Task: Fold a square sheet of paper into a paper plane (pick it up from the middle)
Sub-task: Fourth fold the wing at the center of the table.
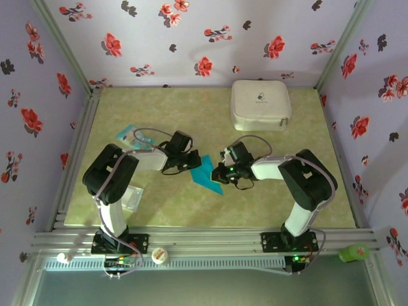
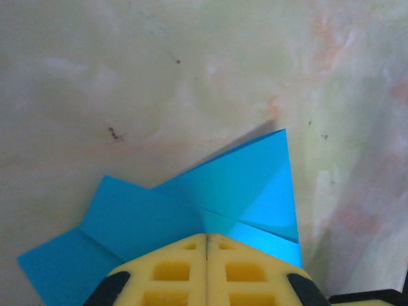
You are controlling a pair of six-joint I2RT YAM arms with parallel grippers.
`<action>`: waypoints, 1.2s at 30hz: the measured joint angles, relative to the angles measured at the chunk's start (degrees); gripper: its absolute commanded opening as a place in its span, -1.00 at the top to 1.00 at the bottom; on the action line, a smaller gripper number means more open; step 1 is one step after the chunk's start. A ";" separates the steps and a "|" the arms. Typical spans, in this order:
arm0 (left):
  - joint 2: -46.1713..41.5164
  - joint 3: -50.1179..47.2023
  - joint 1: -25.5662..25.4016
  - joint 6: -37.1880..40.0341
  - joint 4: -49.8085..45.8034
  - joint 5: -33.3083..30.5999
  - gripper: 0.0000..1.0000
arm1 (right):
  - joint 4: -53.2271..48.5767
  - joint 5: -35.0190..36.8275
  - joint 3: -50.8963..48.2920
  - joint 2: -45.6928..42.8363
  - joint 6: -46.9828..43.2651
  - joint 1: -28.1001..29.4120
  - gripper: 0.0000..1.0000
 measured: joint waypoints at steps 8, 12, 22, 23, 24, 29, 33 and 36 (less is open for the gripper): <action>-0.04 -2.64 0.98 -0.26 5.25 2.34 0.94 | -0.31 -1.25 0.74 -0.09 3.41 0.02 0.87; -0.04 -3.30 1.03 -0.66 6.73 2.47 0.95 | -2.49 -1.25 4.48 -0.07 3.69 0.57 0.87; -0.04 -3.54 1.14 -0.87 7.39 2.56 0.96 | -3.28 -0.90 11.39 6.86 3.67 2.19 0.86; -0.04 -3.54 1.14 -0.87 7.43 2.56 0.96 | -3.80 -0.55 11.37 7.58 3.58 2.29 0.87; -0.04 -3.54 1.14 -0.87 7.43 2.54 0.96 | -4.04 -0.59 11.37 8.09 3.52 2.29 0.87; -0.04 -3.72 1.14 -0.87 7.78 2.54 0.98 | -2.10 -0.15 9.51 7.17 3.04 2.29 0.83; -0.02 -3.82 1.14 -0.87 7.93 2.54 1.00 | 0.70 -0.20 5.29 4.52 3.10 2.27 0.80; -0.02 -3.82 1.14 -0.87 7.93 2.54 1.00 | 1.40 -0.20 2.73 2.47 3.17 2.08 0.79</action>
